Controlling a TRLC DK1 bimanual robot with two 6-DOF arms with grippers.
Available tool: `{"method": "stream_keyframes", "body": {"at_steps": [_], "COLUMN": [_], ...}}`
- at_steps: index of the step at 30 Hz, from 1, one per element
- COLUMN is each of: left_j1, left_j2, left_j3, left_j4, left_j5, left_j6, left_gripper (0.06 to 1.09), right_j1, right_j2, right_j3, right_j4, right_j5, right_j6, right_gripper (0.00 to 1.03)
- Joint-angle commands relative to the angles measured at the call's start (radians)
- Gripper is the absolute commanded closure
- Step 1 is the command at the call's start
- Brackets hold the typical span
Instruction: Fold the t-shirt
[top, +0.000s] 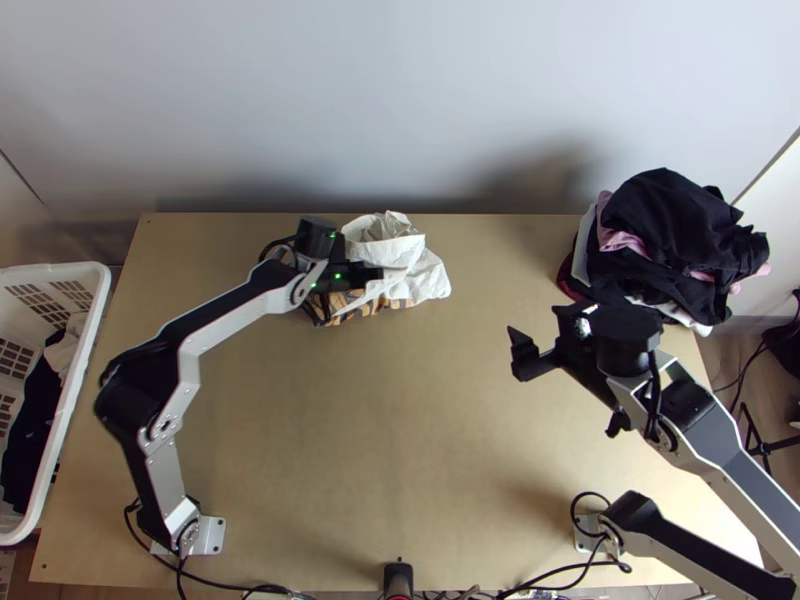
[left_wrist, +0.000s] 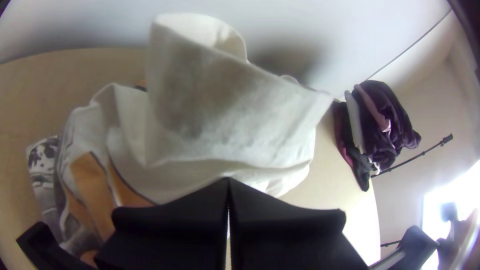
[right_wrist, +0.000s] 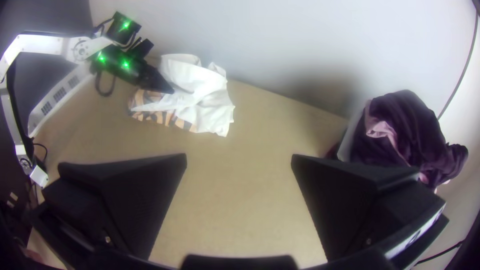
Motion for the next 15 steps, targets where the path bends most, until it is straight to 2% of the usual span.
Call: {"method": "stream_keyframes", "body": {"at_steps": [1,7,15], "left_j1": [-0.018,-0.014,-0.024], "left_j2": [0.140,0.189,0.220], "left_j3": [0.140,0.252,0.403], "left_j4": [0.002,-0.015,-0.113], "left_j5": [-0.062,-0.075,-0.078], "left_j6": [0.037,0.058,0.089], "left_gripper": [1.05,1.05,1.05], "right_j1": [-0.007,-0.007,-0.006], "right_j2": [-0.041,-0.052,-0.052], "right_j3": [-0.014,-0.034,-0.049], "right_j4": [-0.018,-0.017,0.000], "right_j5": [-0.001,-0.001,-0.001], "right_j6": [0.001,0.002,0.002], "right_gripper": [0.06,0.06,0.06]}}
